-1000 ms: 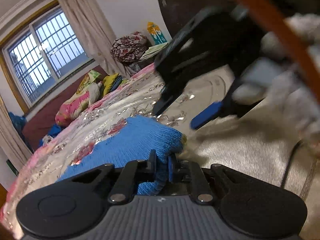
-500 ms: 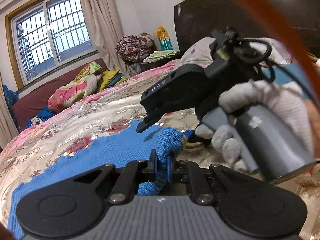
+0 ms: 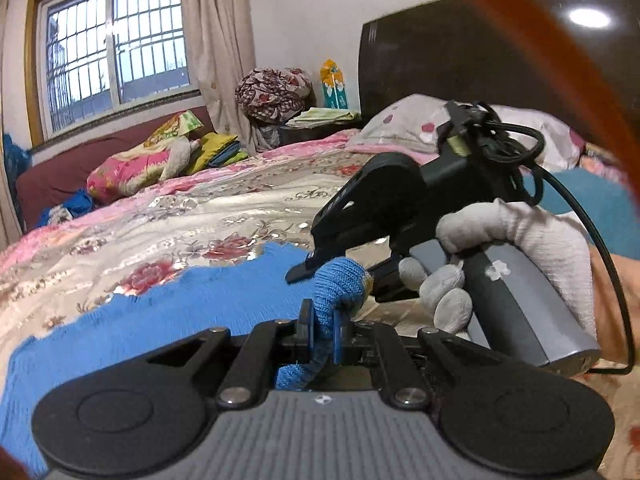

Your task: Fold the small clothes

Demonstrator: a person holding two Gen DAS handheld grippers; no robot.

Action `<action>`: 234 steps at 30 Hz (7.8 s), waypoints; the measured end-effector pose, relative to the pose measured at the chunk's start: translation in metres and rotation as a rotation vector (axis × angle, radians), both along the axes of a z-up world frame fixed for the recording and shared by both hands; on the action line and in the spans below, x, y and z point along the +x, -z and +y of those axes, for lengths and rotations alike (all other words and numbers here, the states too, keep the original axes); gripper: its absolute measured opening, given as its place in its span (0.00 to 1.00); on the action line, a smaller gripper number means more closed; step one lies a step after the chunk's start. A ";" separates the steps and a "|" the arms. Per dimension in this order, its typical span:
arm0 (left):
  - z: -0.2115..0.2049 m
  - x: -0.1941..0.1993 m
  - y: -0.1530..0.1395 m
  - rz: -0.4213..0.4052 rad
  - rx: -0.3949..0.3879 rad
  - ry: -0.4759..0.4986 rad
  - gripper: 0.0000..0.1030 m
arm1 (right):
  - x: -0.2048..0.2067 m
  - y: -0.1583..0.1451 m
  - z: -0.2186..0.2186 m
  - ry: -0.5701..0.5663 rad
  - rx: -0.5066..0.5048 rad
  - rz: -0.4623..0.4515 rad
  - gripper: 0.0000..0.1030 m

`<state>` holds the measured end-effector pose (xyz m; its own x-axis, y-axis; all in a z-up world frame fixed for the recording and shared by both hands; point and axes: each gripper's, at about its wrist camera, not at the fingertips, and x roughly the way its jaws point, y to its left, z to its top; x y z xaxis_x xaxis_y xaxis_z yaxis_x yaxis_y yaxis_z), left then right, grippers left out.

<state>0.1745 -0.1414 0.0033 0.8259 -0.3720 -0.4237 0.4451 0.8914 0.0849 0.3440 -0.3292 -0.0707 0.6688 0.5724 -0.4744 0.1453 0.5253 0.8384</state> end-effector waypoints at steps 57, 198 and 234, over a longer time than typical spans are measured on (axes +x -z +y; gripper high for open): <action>0.249 -0.020 0.005 0.056 -0.316 -0.336 0.15 | -0.028 -0.120 0.300 -0.495 -0.447 -0.285 0.33; 0.208 -0.025 0.011 0.358 -0.178 -0.430 0.38 | -0.197 -0.083 0.185 -0.469 -0.749 -0.240 0.31; 0.151 -0.149 -0.006 0.301 -0.048 -0.424 0.67 | -0.301 -0.106 0.160 -0.381 -0.723 -0.245 0.44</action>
<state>0.0255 0.0096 0.0095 0.7522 -0.0560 -0.6565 0.0426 0.9984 -0.0365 0.0435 -0.1691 0.0353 0.6235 0.3916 -0.6767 -0.2922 0.9195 0.2630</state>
